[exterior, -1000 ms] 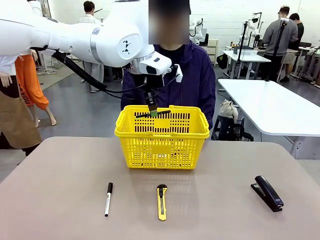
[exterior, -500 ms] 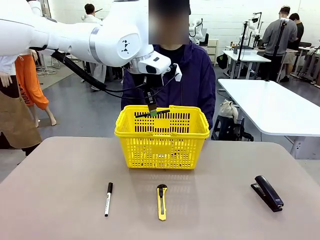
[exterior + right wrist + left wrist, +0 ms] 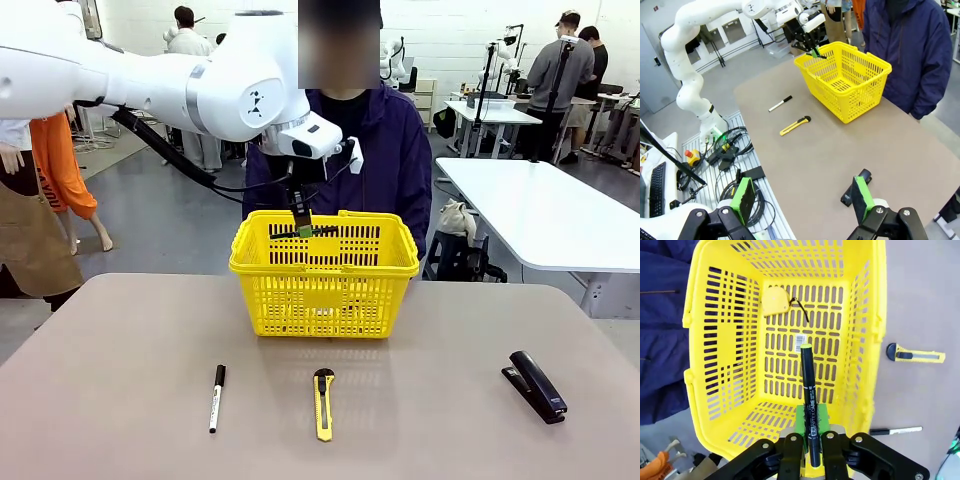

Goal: Place the items the person wants into the basket.
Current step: Pick up the item the person points to and place it in the Market Basket.

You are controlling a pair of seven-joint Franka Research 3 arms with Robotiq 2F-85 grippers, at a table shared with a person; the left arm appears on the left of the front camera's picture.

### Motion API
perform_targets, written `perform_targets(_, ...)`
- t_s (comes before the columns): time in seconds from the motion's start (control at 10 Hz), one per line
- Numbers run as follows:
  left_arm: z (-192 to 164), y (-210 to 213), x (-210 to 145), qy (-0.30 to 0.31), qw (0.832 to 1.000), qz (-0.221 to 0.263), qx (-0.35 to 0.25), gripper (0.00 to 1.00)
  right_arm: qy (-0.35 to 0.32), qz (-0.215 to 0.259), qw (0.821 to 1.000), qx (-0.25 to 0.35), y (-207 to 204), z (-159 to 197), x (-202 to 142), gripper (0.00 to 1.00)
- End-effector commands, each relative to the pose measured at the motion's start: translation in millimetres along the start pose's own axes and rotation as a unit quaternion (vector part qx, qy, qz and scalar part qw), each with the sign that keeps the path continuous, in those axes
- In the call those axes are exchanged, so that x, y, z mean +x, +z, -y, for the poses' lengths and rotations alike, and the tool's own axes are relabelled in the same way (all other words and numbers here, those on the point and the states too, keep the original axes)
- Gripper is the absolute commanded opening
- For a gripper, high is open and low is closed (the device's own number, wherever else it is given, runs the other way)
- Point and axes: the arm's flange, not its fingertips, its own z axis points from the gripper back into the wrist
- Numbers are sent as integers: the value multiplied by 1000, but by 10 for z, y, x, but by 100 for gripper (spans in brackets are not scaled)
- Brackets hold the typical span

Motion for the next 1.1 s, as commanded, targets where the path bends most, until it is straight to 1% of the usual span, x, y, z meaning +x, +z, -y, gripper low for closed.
perform_targets(0.0,-363,-155,28,-48,998,-30,-6,11,8,15,1000,5,6,16,19,100)
perform_targets(0.1,-401,-282,20,-55,998,-40,-9,11,8,15,1000,5,6,16,19,100)
perform_targets(0.2,-527,-399,-7,-53,997,-51,-17,11,8,15,1000,5,6,16,19,100)
perform_targets(0.3,-635,-541,-32,-39,997,-58,-34,11,8,15,1000,5,6,16,19,100)
perform_targets(0.6,-693,-915,-57,-10,994,-72,-84,11,8,15,1000,5,6,16,19,100)
perform_targets(0.8,-683,-1043,-62,-11,993,-77,-92,11,8,15,1000,5,6,16,19,100)
perform_targets(1.0,-680,-1058,-49,-14,993,-77,-89,11,8,15,1000,5,6,16,19,100)
